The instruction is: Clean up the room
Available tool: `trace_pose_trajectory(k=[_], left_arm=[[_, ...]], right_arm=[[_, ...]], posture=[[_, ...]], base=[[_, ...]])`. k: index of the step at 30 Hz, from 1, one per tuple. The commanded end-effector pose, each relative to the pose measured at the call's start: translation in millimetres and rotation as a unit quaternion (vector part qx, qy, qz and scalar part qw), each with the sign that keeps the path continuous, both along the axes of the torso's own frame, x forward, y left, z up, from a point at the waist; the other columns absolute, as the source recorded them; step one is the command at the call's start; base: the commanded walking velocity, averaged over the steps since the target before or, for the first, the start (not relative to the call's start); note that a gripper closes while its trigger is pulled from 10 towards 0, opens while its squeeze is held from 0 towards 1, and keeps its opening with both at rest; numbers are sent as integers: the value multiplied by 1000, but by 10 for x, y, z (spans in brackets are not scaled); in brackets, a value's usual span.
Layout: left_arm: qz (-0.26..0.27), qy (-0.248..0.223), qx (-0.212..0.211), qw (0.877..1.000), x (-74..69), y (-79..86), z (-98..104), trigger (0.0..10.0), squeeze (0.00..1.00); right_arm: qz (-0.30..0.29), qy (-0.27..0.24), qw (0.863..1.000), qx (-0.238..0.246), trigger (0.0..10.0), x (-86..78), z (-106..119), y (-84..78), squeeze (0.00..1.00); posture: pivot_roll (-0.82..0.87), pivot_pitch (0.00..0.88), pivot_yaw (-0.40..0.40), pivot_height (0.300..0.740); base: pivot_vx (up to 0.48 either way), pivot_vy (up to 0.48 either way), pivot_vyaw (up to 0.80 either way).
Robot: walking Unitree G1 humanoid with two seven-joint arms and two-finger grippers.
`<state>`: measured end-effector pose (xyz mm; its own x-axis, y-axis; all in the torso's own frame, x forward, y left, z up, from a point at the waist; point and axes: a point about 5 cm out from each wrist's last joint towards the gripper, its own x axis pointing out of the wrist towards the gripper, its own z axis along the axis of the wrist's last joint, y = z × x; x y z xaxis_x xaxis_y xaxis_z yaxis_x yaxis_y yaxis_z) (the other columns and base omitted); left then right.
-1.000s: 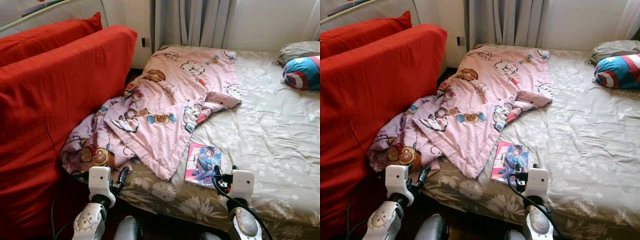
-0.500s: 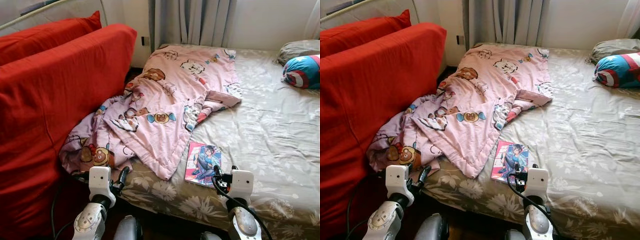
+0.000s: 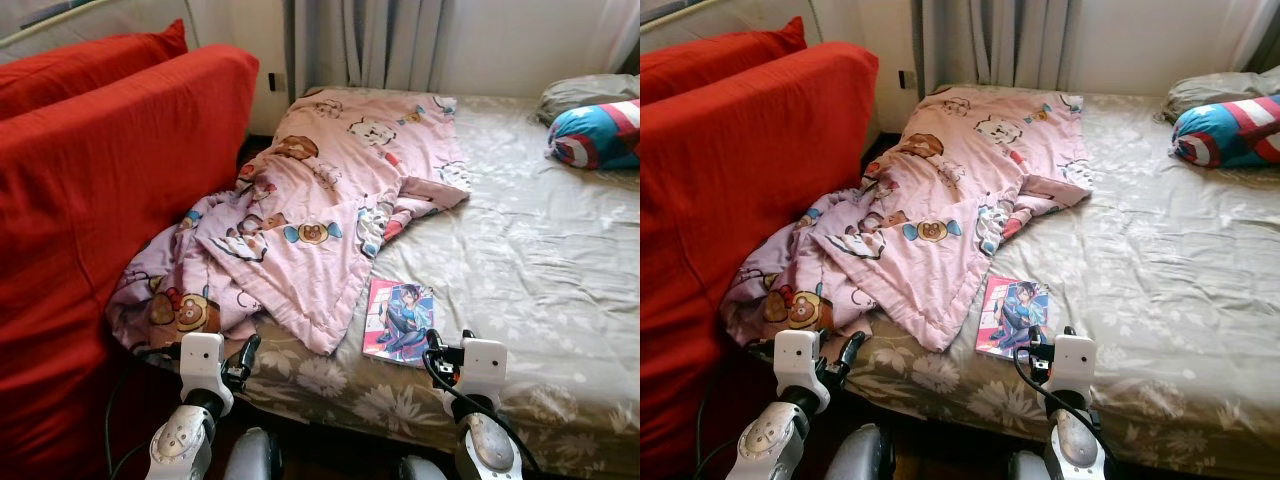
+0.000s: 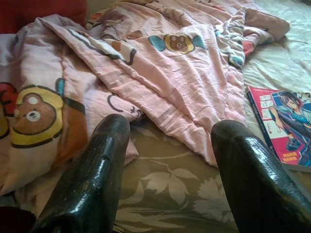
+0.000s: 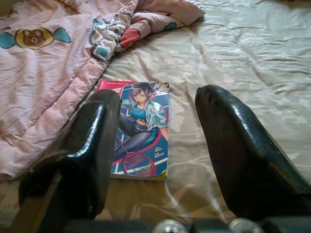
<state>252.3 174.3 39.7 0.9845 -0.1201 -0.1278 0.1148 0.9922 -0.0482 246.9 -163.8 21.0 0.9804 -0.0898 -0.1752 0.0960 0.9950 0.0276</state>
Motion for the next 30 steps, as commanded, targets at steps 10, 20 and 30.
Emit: trace_pose_trajectory(k=[10, 20, 30], left_arm=[[-4, 2, 12, 1000, 19, 3, 23, 10000, 0], [-5, 3, 11, 1000, 24, -3, 21, 10000, 0], [-7, 3, 10, 1000, 22, -6, 19, 10000, 0]], right_arm=[[15, 4, 1000, 3, 10000, -9, -10, 41, 0], [24, 11, 1000, 3, 10000, -6, -51, 58, 0], [28, 16, 999, 3, 10000, -14, -72, 58, 0]], posture=[[-31, 40, 27, 610], [-31, 41, 27, 610], [-30, 42, 29, 610]], base=[[0, 0, 0], [0, 0, 0], [0, 0, 0]])
